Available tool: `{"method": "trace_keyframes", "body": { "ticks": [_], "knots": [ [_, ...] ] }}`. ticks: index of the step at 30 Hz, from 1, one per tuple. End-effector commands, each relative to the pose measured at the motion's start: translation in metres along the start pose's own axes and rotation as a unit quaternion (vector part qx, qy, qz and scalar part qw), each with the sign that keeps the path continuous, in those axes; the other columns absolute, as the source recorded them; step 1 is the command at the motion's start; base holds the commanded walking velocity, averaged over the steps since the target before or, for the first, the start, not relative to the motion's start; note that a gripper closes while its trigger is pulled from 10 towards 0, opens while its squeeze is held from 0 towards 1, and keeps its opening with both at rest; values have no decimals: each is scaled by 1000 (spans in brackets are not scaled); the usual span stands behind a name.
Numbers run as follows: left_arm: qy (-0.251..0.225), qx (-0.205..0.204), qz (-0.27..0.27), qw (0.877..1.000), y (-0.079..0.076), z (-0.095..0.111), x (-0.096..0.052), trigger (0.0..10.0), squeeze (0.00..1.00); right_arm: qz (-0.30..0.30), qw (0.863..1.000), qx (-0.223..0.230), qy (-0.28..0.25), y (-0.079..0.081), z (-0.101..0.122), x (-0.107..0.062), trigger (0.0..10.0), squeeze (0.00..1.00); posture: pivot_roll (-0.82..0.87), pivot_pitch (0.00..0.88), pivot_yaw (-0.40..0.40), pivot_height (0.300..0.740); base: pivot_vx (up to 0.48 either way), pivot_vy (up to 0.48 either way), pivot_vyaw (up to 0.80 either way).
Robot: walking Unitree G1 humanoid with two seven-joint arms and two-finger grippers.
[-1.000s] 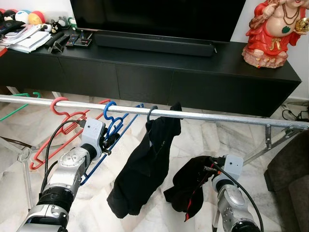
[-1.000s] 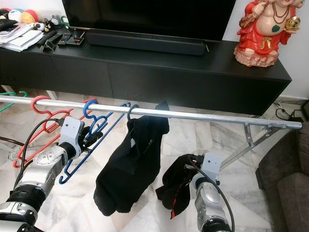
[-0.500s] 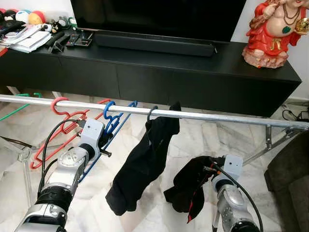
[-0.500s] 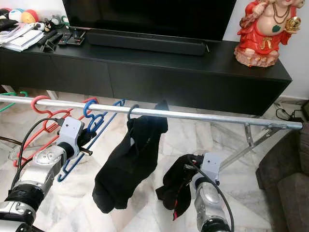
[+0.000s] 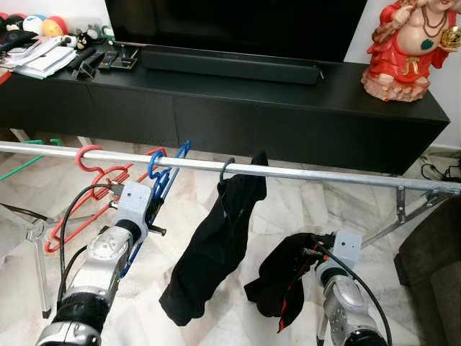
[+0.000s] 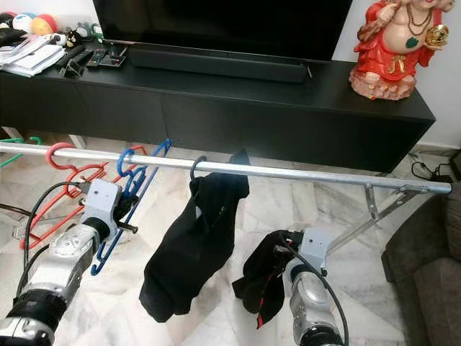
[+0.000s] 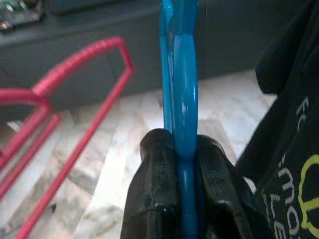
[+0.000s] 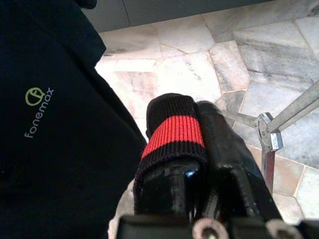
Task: Hang hanger
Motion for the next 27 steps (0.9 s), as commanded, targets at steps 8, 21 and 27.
{"method": "trace_keyframes", "body": {
  "ticks": [8,21,27],
  "knots": [
    [-49,-34,36,998,5,3,-28,0,0,-4,1000,-3,3,-5,-4,-3,10000,0,46,172,-35,740,0,0,0],
    [44,-50,47,997,-22,-50,-79,10000,0,-3,1000,-8,5,-7,-5,-4,10000,0,47,182,-40,740,0,0,0],
    [76,-88,35,993,-40,-63,-88,10000,0,-5,1000,-6,6,-6,-7,-4,10000,0,49,183,-38,740,0,44,0]
  ]
}}
Point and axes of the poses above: a point about 5 cm out from each wrist's last joint towards the gripper, its own x axis pointing out of the wrist towards the gripper, its own z axis along the axis of the wrist's last joint, y = z × x, the point moved 1 cm from there along x, pointing out of the wrist towards the gripper, and after that the axes turned 3 degrees about x, right-handed, at the moved point
